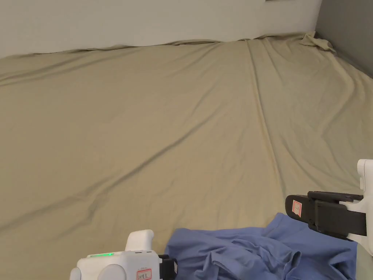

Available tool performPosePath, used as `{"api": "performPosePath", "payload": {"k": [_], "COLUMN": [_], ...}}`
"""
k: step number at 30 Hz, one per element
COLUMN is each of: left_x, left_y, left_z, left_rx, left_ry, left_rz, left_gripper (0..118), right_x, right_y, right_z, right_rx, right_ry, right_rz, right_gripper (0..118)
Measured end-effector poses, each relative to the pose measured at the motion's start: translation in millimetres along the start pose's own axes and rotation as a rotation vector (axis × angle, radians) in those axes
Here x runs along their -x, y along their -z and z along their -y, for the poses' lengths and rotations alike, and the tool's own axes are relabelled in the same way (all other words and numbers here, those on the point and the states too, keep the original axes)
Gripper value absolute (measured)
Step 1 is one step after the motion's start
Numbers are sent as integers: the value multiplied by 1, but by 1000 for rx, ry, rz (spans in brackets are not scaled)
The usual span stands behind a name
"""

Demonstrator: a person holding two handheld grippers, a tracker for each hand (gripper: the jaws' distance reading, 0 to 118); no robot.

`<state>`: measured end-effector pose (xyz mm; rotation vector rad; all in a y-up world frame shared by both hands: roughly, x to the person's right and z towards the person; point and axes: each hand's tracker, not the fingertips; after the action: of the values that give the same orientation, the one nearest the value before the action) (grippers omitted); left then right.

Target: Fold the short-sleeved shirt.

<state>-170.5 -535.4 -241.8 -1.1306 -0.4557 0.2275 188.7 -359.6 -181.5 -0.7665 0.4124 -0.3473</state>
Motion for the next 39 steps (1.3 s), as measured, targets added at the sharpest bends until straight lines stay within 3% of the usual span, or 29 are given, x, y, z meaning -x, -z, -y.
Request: {"api": "performPosePath", "payload": {"k": [2,5,6,8,9,14,21,23,29,36,37,39], "left_x": [-3,8,16,25,30,74,148,139,37,-63,-64,-61], "left_y": [-10,-25,-35,-52,-61,-110,-169,-172,-151,-25,-9,16], "left_z": [2,1,4,8,4,2,-1,-3,-30,-45,-39,-37], "left_rx": [-43,-91,-157,-198,-206,-267,-306,-296,-269,-121,-131,-86], "left_ry": [-1,-151,-202,-236,-221,-275,-505,-464,-338,-84,-55,-82], "left_rz": [95,117,183,207,143,90,-262,-331,-152,5,46,-2], "left_gripper": [4,4,4,3,3,3,3,3,3,4,8,50], "right_x": [-1,-4,-5,-6,-7,-10,-10,-9,-6,2,3,3], "right_y": [0,0,0,-1,-2,-5,-1,3,14,11,9,5], "right_z": [0,1,1,1,1,2,5,6,6,3,3,3], "right_rx": [1,0,-1,-6,-7,-10,-4,5,22,29,31,43], "right_ry": [5,19,23,29,32,36,47,43,51,20,7,-29], "right_rz": [3,7,7,13,15,25,22,21,11,6,16,72], "right_gripper": [4,4,4,4,4,4,4,4,4,4,4,4]}}
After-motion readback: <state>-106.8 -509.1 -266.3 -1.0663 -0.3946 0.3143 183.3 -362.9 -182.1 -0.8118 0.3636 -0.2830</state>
